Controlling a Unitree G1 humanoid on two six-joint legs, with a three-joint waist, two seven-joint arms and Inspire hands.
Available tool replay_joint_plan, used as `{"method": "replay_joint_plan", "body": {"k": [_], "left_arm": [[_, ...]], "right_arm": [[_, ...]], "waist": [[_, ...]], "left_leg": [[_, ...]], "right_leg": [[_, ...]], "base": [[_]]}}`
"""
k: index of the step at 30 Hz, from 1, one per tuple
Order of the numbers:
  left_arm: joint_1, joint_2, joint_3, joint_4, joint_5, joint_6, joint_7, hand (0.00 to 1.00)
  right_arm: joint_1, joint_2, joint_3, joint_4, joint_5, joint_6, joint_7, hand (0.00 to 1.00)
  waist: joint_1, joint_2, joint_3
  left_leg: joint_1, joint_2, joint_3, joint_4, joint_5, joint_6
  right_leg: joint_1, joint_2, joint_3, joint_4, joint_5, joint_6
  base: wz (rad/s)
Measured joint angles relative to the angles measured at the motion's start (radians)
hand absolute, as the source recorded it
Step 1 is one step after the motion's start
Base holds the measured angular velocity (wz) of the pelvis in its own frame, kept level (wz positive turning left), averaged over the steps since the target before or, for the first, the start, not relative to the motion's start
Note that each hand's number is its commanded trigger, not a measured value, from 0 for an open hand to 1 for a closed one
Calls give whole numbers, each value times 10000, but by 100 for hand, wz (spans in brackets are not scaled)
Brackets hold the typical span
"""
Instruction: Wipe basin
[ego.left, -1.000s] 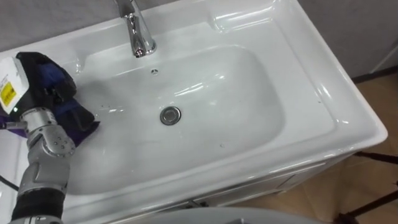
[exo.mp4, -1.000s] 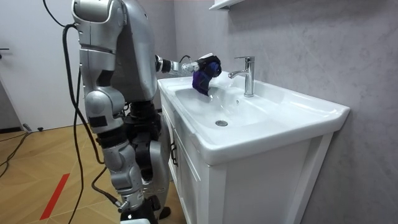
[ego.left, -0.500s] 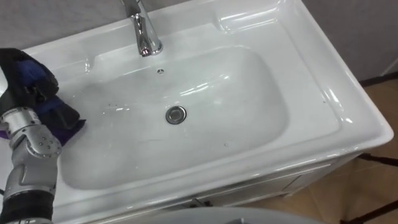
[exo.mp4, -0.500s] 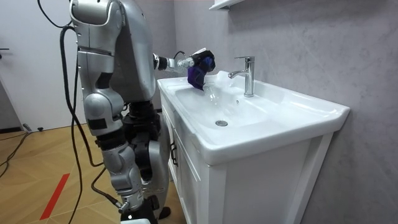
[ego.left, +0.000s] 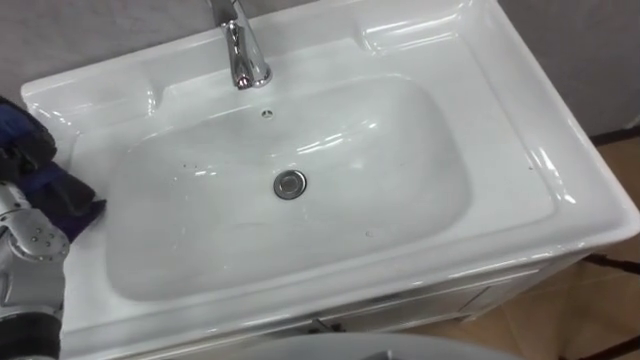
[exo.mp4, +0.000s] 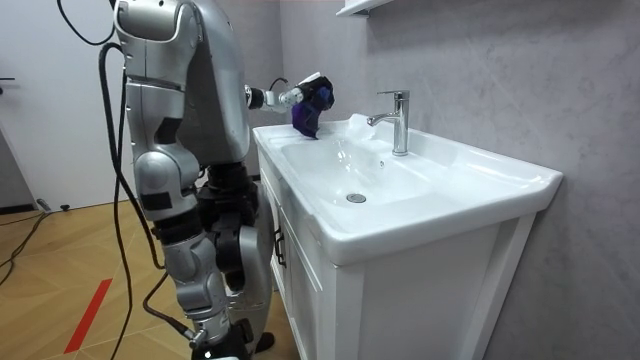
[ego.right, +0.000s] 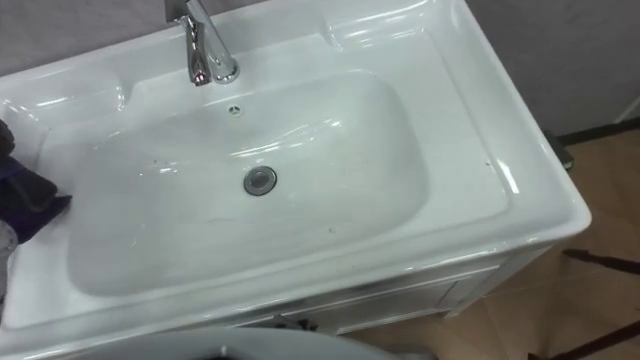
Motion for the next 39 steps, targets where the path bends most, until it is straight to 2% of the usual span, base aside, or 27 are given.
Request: {"method": "replay_joint_plan", "body": {"k": [5,10,12,19,25,34,39], "left_arm": [[555,0,0,-1,-5,124,-32,100],[613,0,0,-1,-12,299,-46,99],[614,-1,0,0,-12,355,-46,0],[614,-3,0,-1,-12,530,-70,0],[613,-3,0,-3,-12,534,-100,0],[611,-3,-15,-237,-19,542,-97,0],[568,-3,-15,-333,-17,544,-96,0]], "right_arm": [[-1,0,-6,-27,46,17,4,0],[22,0,-1,-29,232,98,-6,0],[8,0,-2,-29,251,99,-8,0],[0,-1,-10,-39,275,111,-7,0],[-5,-4,-13,-81,273,111,-7,0],[-24,-4,-5,-79,385,109,-222,0],[-48,-8,-4,-73,384,109,-229,0]], "waist": [[-6,-106,-27],[-5,-250,-25],[-1,-275,-22],[-14,-267,-23],[-22,-243,-24],[-62,-11,-28],[-146,29,-6]], "left_leg": [[7,1,-14,4,0,0],[5,-5,-108,16,0,0],[5,-5,-115,18,0,0],[12,-4,-111,14,0,0],[12,-5,-104,10,0,0],[-6,-10,-113,16,0,0],[-4,-14,-114,13,0,0]], "right_leg": [[20,-6,-12,6,-1,1],[61,-13,-110,0,-1,2],[63,-13,-108,-1,-2,2],[53,-11,-109,0,-2,3],[49,-12,-112,5,-2,3],[47,-28,-153,-9,-10,10],[45,-21,-140,-8,-9,11]], "base": [[0],[5],[0],[0],[0],[0],[0]]}}
